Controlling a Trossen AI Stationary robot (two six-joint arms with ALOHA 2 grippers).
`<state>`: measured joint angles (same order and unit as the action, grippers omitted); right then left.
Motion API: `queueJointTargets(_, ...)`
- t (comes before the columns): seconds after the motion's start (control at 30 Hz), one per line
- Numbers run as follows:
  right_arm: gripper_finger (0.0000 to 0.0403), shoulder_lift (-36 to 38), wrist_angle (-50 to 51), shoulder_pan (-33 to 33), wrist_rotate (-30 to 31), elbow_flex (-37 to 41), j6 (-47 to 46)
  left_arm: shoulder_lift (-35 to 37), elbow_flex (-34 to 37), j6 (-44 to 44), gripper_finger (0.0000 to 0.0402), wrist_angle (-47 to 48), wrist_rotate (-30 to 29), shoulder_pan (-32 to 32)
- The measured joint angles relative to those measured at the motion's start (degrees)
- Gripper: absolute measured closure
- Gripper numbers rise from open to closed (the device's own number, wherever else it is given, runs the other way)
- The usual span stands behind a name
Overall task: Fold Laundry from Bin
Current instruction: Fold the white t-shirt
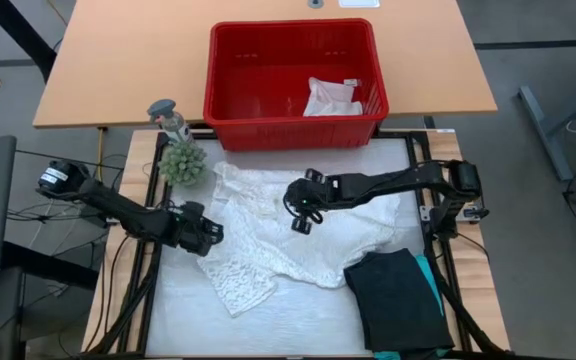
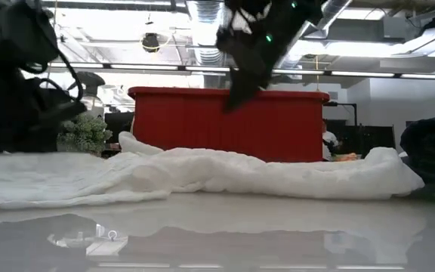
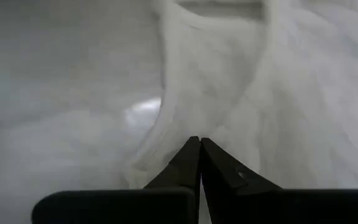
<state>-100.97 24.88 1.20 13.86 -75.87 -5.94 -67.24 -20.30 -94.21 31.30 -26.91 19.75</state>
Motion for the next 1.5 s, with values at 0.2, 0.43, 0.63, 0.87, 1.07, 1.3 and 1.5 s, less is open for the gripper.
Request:
queueJointTargets(0.2,0.0330,-2.23,-14.35,-1.15,-6.68,-0.65,2.63,-0.55,-3.19,-0.05,0.0401,-2.57,5.36,3.60)
queueJointTargets(0.43,0.0239,-7.61,-24.73,-1.02,-8.17,-1.17,2.80,-0.09,-3.77,-6.66,0.0401,5.67,9.44,9.11)
queueJointTargets(0.63,0.0203,-13.32,-24.40,-1.58,-6.91,-6.98,3.02,2.59,-8.11,-9.93,0.0401,14.53,10.20,12.68)
queueJointTargets(0.87,0.0225,-21.73,-22.37,-0.21,-9.01,-19.47,6.24,4.42,-16.58,-7.82,0.0401,30.20,6.45,12.77)
queueJointTargets(1.07,0.0214,-31.35,-15.34,0.53,-9.32,-34.71,9.28,4.41,-16.86,-8.95,0.0401,31.58,2.69,12.77)
queueJointTargets(1.3,0.0206,-41.44,-6.12,2.74,-8.37,-50.82,9.64,4.20,-16.87,-9.39,0.0401,30.86,2.42,14.10)
queueJointTargets(1.5,0.0220,-46.21,-2.81,5.29,-7.75,-55.98,9.33,4.24,-16.87,-12.34,0.0401,30.74,2.35,16.54)
